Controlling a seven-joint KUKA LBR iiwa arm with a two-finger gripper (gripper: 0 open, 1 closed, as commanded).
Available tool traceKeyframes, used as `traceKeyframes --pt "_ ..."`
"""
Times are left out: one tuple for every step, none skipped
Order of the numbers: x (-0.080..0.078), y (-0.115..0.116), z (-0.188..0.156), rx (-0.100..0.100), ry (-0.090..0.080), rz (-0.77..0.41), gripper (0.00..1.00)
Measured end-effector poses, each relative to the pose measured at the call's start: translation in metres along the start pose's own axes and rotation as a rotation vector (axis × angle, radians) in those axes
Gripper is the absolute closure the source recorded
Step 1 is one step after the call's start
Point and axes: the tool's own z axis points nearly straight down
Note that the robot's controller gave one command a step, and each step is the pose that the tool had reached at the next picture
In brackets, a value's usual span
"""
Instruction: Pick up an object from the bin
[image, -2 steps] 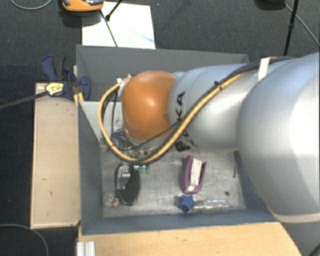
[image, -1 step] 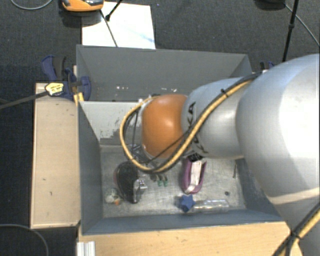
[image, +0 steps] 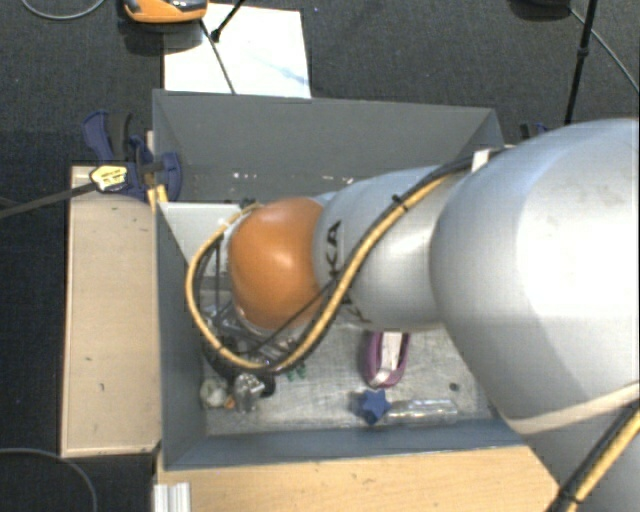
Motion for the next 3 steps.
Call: traceKeyframes --pt "0.002 -0.003 0.002 0.003 0.005 0.01 1.0" --pt "0.002 -0.002 0.002 0.002 0.006 0.013 0.0" --pt "-0.028 -0.037 0.001 0.003 0.001 0.124 0.0"
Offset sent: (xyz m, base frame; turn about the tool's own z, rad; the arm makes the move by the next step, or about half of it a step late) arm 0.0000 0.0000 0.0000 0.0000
